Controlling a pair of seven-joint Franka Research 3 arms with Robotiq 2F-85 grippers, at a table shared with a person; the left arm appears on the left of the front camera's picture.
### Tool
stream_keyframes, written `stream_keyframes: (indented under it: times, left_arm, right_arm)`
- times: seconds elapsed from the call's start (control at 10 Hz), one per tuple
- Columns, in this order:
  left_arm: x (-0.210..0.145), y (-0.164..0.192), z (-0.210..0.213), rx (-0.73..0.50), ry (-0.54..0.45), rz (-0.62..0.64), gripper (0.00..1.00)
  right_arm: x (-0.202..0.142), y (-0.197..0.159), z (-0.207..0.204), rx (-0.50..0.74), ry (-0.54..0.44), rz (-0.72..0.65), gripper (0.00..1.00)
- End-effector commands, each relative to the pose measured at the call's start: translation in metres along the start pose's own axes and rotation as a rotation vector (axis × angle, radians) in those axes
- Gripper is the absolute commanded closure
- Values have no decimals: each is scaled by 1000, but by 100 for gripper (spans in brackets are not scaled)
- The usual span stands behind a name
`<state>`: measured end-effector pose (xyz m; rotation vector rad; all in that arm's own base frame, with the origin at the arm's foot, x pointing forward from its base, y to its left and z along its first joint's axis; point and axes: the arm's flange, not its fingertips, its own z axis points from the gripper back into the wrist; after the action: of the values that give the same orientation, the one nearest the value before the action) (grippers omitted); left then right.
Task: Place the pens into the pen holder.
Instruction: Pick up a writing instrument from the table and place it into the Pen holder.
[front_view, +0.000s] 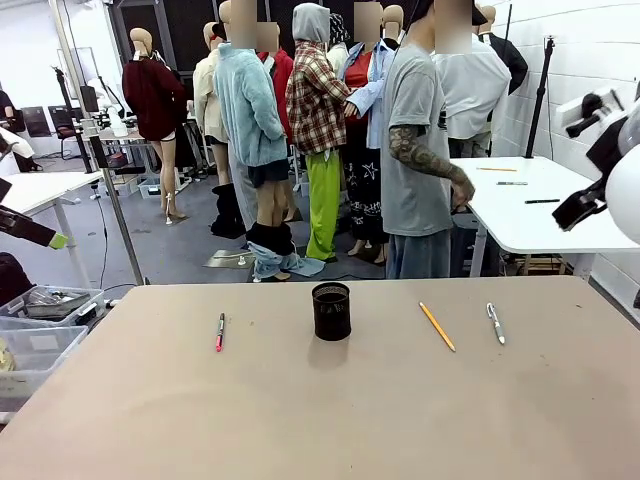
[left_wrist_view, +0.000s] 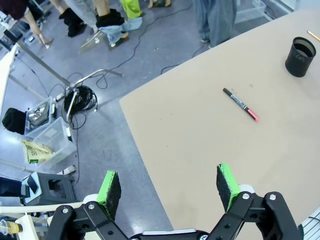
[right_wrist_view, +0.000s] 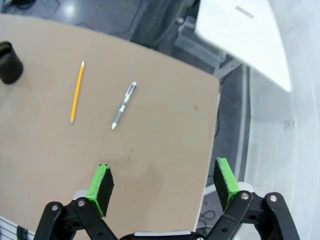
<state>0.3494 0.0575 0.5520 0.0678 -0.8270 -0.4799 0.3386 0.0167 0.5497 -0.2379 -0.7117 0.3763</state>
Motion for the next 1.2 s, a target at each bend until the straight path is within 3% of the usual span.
stream_keyframes:
  times: [0.0,0.5,0.6,0.7,0.9,1.0,1.1]
  left_arm:
    - [3,-2,1,15,2,17,0]
    - [3,-2,1,15,2,17,0]
    - [3,-2,1,15,2,17,0]
    - [3,-2,1,15,2,17,0]
    - [3,-2,1,15,2,17,0]
    - [3,-2,1,15,2,17,0]
    - [3,-2,1,15,2,17,0]
  right_arm:
    - [-84,39,-83,87,36,3,0]
    - [-33,50,-193,173,253,28,0]
    - [-33,53,-196,137,265,-20,0]
    - [-44,50,-188,178,247,42,0]
    - [-44,50,-188,178,247,42,0]
    - [-44,51,-195,179,262,29,0]
    - [-32,56,-211,180,337,62,0]
